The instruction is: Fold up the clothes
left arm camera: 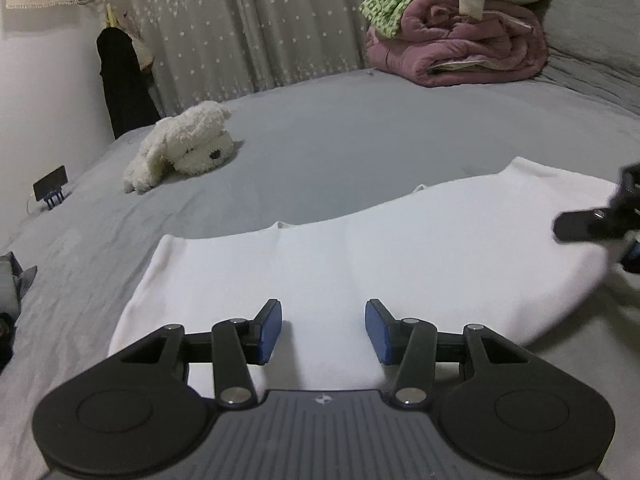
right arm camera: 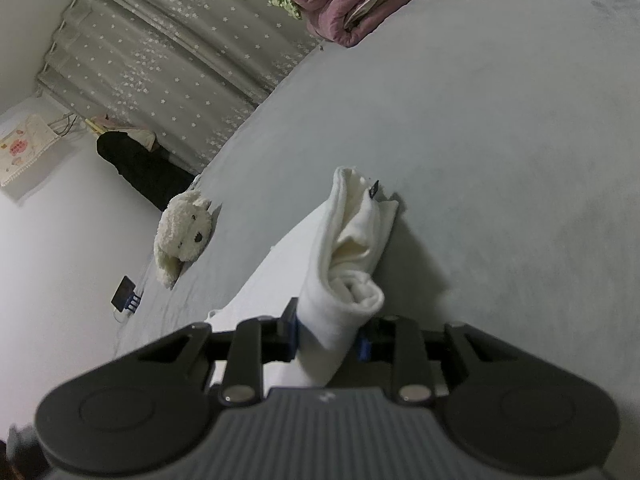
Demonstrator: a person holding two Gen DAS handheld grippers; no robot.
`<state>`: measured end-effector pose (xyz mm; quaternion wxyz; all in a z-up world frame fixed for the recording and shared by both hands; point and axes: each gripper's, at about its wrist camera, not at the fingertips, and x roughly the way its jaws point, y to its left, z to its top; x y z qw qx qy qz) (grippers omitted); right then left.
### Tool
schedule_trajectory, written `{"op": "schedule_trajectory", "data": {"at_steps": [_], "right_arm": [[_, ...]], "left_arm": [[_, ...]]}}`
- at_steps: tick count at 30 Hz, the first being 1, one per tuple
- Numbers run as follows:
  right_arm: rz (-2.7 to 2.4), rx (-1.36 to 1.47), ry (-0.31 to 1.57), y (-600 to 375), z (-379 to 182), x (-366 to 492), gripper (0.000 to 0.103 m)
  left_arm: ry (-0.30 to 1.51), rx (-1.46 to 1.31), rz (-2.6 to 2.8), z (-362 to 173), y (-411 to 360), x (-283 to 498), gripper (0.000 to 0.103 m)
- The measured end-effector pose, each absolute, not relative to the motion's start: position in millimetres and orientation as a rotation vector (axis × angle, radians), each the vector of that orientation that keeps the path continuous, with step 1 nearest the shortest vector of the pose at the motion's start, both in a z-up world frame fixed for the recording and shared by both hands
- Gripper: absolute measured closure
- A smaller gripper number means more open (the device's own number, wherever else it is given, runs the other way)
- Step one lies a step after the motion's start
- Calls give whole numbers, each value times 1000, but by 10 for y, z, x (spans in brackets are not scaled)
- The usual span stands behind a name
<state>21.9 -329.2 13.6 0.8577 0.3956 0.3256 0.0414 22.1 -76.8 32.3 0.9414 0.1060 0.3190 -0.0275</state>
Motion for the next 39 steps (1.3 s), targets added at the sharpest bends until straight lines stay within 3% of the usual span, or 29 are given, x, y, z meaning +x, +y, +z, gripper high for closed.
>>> {"op": "schedule_trajectory", "data": {"at_steps": [39], "right_arm": [[38,802,687,-3214,89,230,72]], "left_arm": [[682,143,-145,319,-572,71,57]]}}
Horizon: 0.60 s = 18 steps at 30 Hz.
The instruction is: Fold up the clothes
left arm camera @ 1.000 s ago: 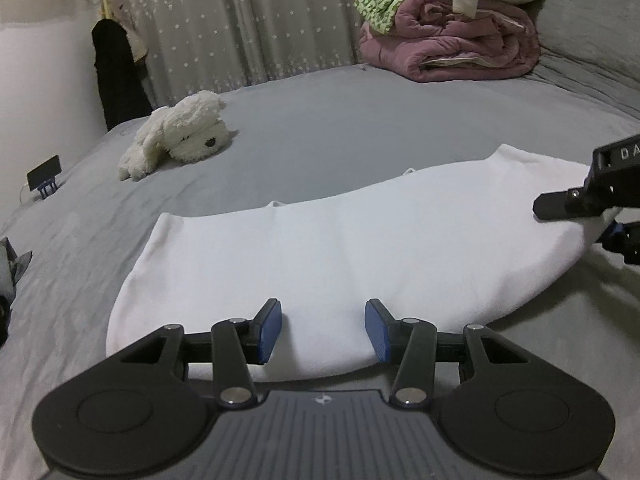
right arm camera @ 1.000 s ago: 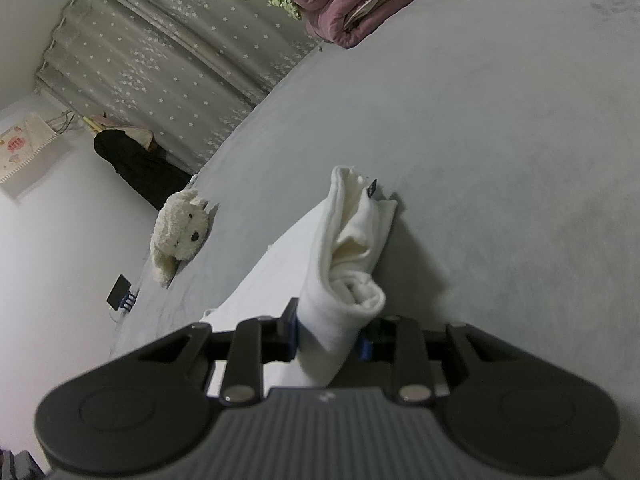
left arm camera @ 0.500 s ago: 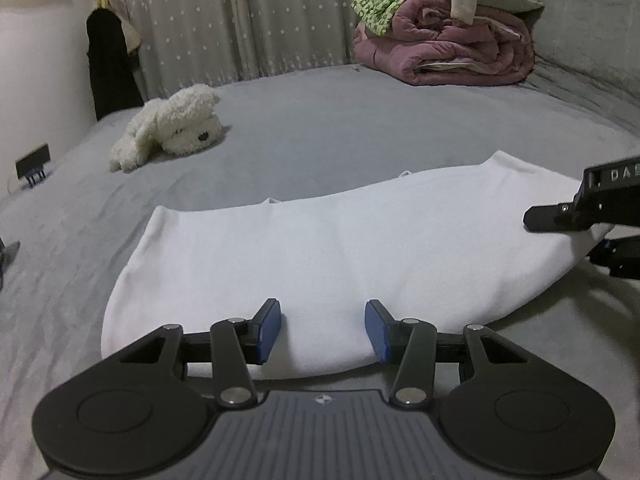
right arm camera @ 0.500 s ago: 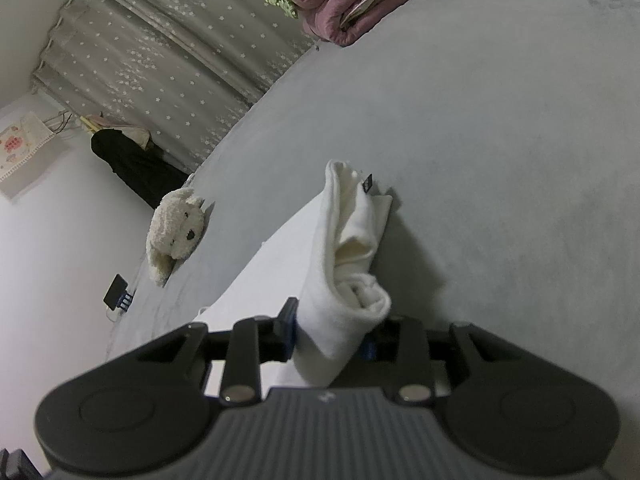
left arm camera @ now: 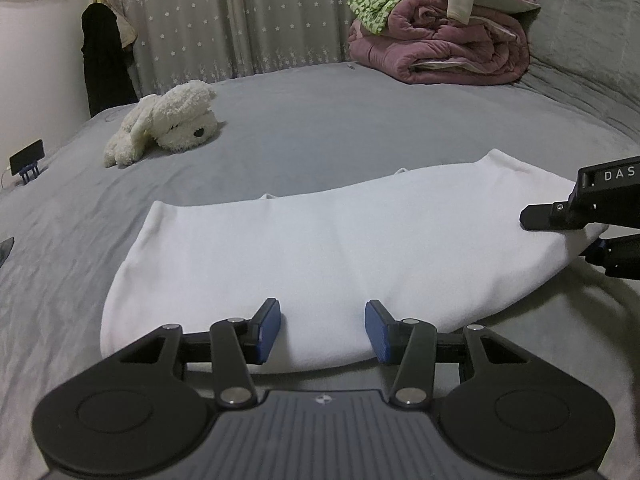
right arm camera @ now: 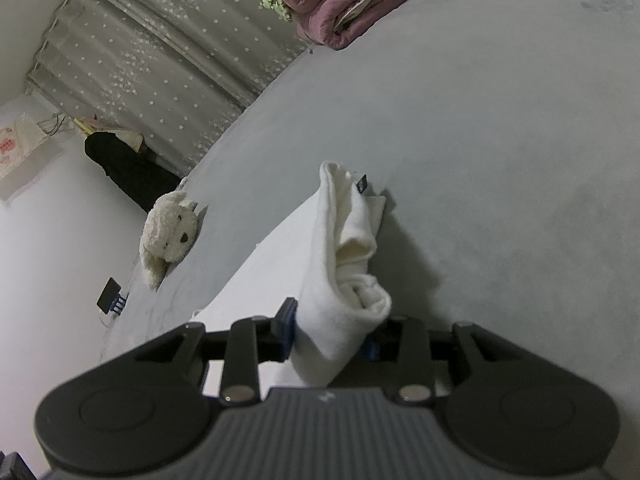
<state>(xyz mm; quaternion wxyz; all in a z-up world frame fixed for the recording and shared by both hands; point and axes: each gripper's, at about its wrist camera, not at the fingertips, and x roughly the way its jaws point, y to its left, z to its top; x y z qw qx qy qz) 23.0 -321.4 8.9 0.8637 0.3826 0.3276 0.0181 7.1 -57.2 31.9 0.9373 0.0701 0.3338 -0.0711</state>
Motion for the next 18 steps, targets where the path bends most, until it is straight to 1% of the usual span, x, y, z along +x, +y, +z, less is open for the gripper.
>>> {"op": "schedule_trajectory", "data": {"at_steps": [5,11,18], "right_arm": [[40,774,670,-3186,145,215,77],[36,797,677,-3214,135,218,77],[13,777,641,-3147,208,211,79]], "left_arm": [[690,137,-153,335,-555,75,57],[735,-4,-183,473,-281,112,57],[759,-74,-168,504,-46,155,57]]}}
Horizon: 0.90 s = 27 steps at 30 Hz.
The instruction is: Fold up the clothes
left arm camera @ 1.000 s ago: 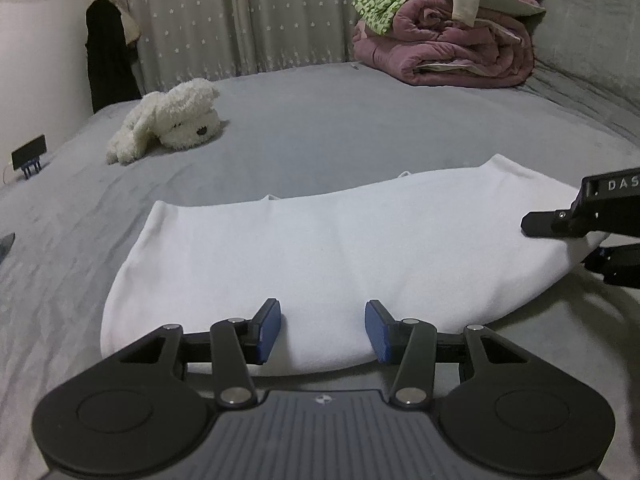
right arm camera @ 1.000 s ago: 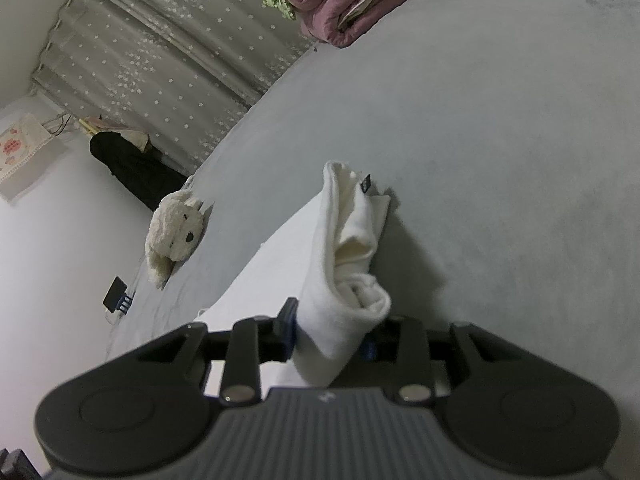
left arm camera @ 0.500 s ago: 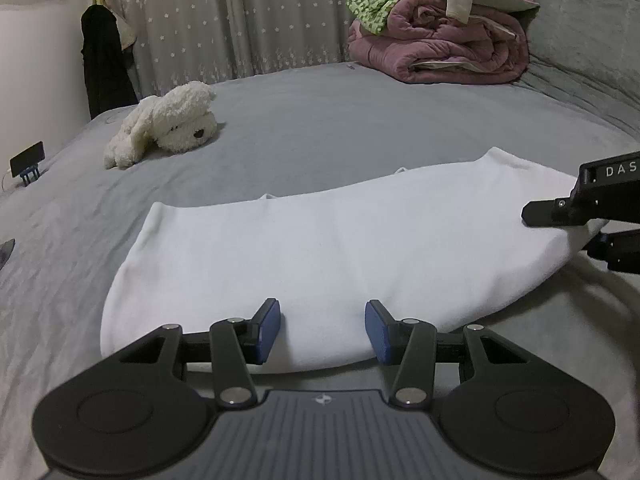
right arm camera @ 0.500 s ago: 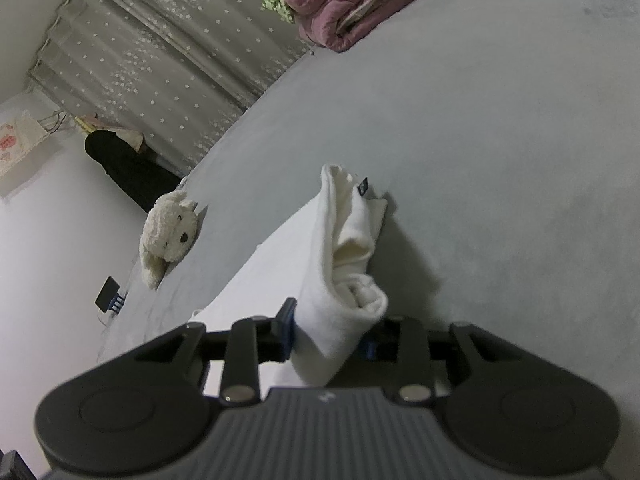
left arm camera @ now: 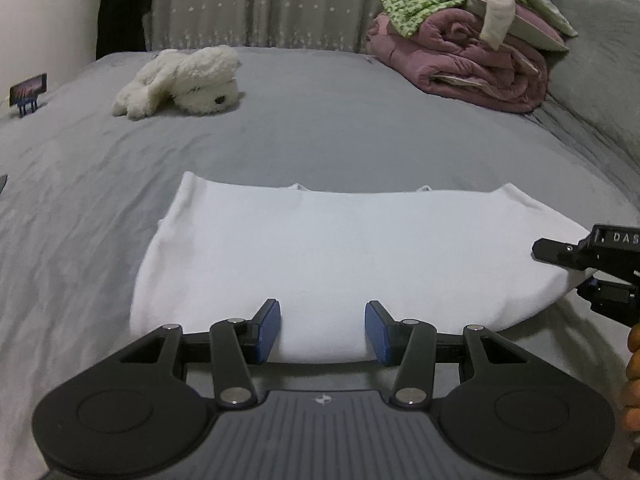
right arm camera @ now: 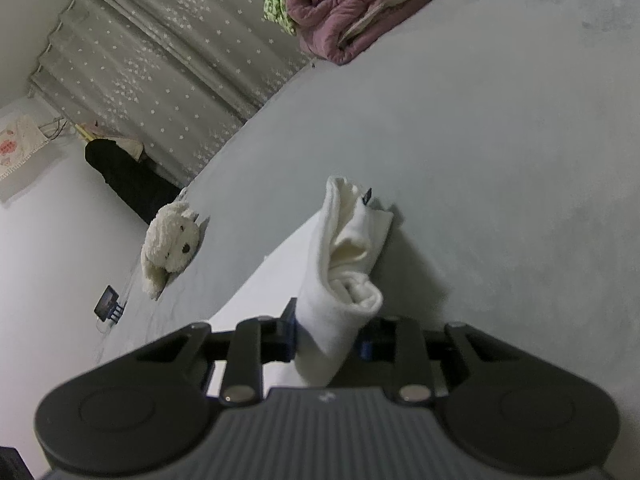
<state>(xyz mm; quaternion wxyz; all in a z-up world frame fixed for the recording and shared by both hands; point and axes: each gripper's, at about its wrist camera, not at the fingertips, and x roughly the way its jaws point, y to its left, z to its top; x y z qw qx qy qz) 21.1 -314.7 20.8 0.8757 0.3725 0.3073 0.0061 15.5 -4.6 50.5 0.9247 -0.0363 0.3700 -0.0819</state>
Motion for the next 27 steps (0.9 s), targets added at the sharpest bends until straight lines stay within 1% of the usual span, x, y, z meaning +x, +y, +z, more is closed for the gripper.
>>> {"op": "schedule_trajectory", "data": {"at_steps": [6,11,19,27], "right_arm": [[-30,677,610,-2979,357,197,80],[-63,561,575,-2784,511,207,80],[-77,320,488,-2344,748,199,82],[-43,149,402,-1922,961,192,83]], "left_arm": [[761,-165,-107,599,330,232,57],[832,-324,-105,510,714,344,57],[843,-397,-143,470,842,339,57],[865,-586,-155,478,1117,391,58]]}}
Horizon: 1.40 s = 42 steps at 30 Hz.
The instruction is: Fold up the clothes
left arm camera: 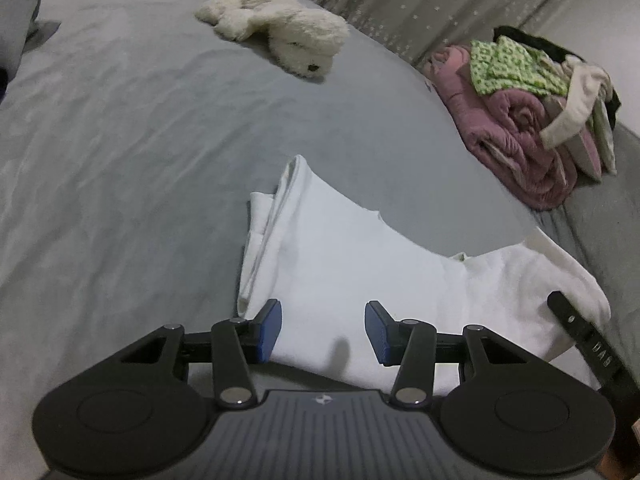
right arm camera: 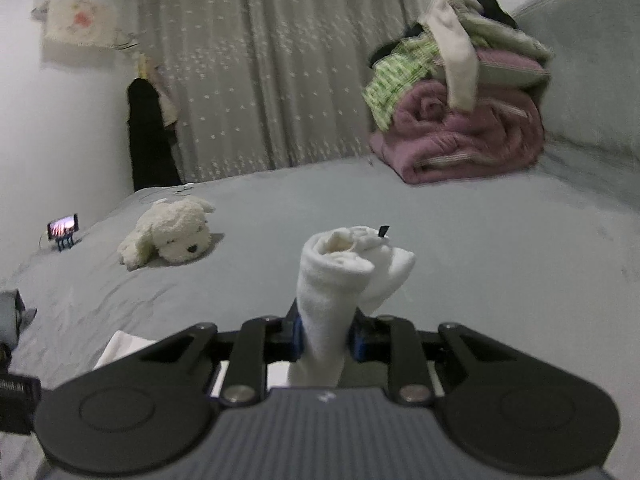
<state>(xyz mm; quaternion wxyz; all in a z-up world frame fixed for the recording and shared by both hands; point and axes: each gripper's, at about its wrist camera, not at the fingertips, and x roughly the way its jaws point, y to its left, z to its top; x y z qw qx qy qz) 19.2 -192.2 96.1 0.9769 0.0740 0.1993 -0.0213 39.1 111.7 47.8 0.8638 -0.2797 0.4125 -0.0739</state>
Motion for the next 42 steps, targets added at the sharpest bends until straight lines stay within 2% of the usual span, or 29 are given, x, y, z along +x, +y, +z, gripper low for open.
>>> {"op": "schedule_trajectory", "data": {"at_steps": [13,26,33,36,42], "right_arm": [[53,-185,307,-831,854,121,84],[197,-480,367,482,322,19,84],[205,-563,388,667,176,10,83],[231,-589,389,678,135,3,78],[279,-620,377,622,118,-34,77]], "left_arm": [[851,-694,-134,571,1397,473,58],[889,-859,-110,503,1812,572,57],[871,-875,-105,539,1888,594,57],[879,-862,-109,534,1869,612,57],[894,-805,-131,527,1770,642,56]]}}
